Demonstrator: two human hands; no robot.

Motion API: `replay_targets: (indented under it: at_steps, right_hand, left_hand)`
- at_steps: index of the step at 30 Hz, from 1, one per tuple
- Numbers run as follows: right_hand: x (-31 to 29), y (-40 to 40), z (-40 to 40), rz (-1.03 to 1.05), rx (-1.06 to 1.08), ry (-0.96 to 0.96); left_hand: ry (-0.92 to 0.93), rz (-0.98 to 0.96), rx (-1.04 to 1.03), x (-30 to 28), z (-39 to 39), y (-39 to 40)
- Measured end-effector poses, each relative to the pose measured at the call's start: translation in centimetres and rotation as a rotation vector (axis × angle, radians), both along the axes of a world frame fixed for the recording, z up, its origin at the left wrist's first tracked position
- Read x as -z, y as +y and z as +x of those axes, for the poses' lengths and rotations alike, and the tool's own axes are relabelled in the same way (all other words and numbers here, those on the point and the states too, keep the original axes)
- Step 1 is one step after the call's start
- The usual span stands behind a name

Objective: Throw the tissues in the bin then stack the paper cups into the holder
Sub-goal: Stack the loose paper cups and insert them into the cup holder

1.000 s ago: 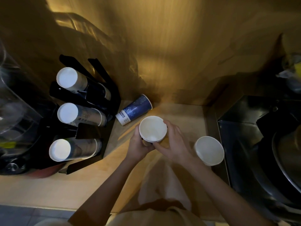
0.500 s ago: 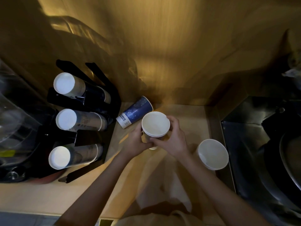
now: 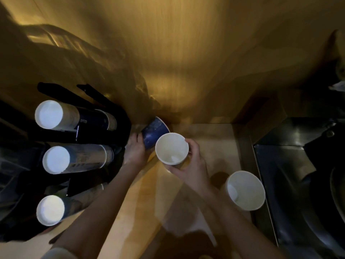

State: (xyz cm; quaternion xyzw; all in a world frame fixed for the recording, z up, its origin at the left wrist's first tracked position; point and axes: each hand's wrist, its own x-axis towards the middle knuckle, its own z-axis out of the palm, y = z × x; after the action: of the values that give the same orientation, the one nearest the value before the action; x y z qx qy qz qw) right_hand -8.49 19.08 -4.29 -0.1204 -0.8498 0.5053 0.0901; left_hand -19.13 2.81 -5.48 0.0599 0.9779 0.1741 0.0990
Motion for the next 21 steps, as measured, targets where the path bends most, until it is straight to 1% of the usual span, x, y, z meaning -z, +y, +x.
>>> replay_targets:
  at_steps: [2,4,7,11,16,17,19,21]
  right_hand:
    - [0.3,-0.2,0.1,-0.03,0.004,0.02]
    - [0.4,-0.2,0.2,-0.044,0.003,0.039]
    - [0.4,0.1,0.1,-0.044,-0.02,0.03]
    - [0.1,0.4,0.2,-0.036,-0.048,0.015]
    - [0.1,0.3,0.4,-0.015,-0.02,0.017]
    - [0.1,0.3,0.4,-0.018,-0.013,0.012]
    - [0.0,0.3,0.4,-0.029,-0.01,0.003]
    - [-0.1,0.3,0.3,-0.047,-0.012,-0.009]
  left_hand:
    - [-0.043,-0.048,-0.041,0.9,-0.3,-0.3]
    - [-0.073,-0.057,-0.076,1.4,-0.5,-0.6]
    - [-0.072,-0.087,-0.082,1.8,-0.1,-1.0]
    - [-0.11,-0.02,-0.117,1.6,0.2,-1.6]
    - [-0.154,0.265,-0.131,-0.4,1.0,-3.0]
    - [-0.177,0.369,-0.159,-1.1,1.3,-3.3]
    - [-0.246,0.663,-0.236,-2.9,2.4,-3.7]
    - [-0.217,0.894,-0.273,-5.0,3.5,-4.0]
